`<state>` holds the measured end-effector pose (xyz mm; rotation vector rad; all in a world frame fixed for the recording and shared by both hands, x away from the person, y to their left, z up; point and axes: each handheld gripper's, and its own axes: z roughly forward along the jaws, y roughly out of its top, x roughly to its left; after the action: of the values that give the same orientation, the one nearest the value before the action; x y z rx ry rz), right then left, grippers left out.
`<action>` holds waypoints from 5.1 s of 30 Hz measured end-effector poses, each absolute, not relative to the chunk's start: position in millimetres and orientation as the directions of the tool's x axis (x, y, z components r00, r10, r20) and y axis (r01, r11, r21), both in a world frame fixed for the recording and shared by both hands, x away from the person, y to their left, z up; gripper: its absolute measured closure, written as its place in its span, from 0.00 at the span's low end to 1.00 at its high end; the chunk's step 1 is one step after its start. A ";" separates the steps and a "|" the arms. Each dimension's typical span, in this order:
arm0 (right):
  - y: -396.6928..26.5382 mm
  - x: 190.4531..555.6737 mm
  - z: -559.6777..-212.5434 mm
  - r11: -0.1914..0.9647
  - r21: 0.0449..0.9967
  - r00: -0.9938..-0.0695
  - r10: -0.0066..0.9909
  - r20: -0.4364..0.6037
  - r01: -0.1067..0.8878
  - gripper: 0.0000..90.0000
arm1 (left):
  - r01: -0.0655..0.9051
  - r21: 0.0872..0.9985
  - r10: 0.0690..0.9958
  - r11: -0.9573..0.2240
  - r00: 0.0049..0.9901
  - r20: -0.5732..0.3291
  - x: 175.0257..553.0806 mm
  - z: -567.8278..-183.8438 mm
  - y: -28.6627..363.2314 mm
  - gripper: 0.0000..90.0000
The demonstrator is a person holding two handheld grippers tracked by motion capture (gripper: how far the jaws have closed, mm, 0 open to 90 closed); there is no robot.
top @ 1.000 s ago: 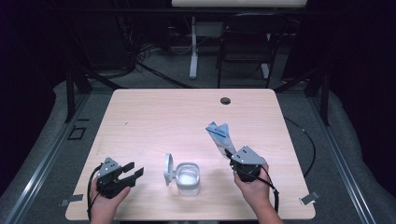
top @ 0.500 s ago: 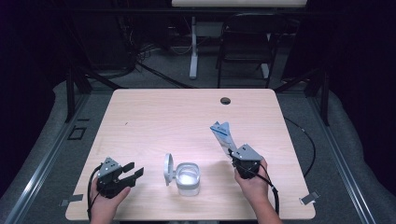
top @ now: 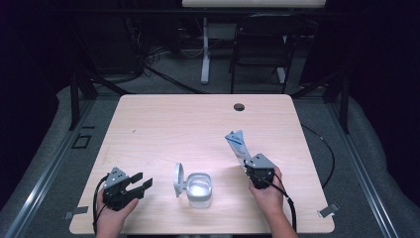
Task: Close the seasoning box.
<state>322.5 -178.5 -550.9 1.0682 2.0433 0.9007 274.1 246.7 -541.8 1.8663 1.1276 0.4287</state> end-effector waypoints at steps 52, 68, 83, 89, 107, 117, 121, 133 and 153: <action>-188.6 318.5 -558.6 0.440 0.792 -0.471 0.854 -0.223 0.423 0.90 | 0.533 0.824 0.838 -0.191 0.526 -0.146 274.2 -542.4 247.0 0.57; -195.3 314.5 -563.1 0.417 0.799 -0.469 0.861 -0.195 0.434 0.85 | 0.536 0.823 0.839 -0.188 0.523 -0.149 274.4 -543.0 246.3 0.57; -204.9 307.2 -564.5 0.397 0.802 -0.465 0.869 -0.170 0.447 0.77 | 0.535 0.822 0.837 -0.196 0.528 -0.144 273.9 -542.6 245.7 0.57; -208.2 303.9 -566.6 0.381 0.808 -0.462 0.873 -0.156 0.449 0.72 | 0.538 0.820 0.838 -0.195 0.526 -0.146 274.0 -542.8 245.2 0.57; -214.6 295.9 -565.3 0.366 0.815 -0.476 0.870 -0.128 0.450 0.67 | 0.538 0.819 0.835 -0.200 0.530 -0.145 274.0 -543.1 244.9 0.57; -219.5 290.6 -564.5 0.352 0.822 -0.475 0.873 -0.115 0.448 0.65 | 0.537 0.819 0.834 -0.202 0.533 -0.144 274.8 -543.8 243.1 0.57; -220.8 288.1 -562.9 0.366 0.817 -0.485 0.866 -0.123 0.446 0.64 | 0.540 0.815 0.833 -0.208 0.534 -0.142 275.5 -544.2 242.5 0.57; -220.6 281.2 -559.4 0.368 0.817 -0.499 0.859 -0.115 0.444 0.59 | 0.540 0.817 0.833 -0.200 0.533 -0.148 276.2 -544.8 241.8 0.57; -228.7 264.0 -556.9 0.337 0.832 -0.486 0.869 -0.094 0.441 0.51 | 0.538 0.818 0.829 -0.203 0.539 -0.149 274.6 -543.1 239.2 0.57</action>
<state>264.0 -228.7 -556.9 1.1437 2.0684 1.0417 274.6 239.2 -543.1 1.8806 1.1191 0.4078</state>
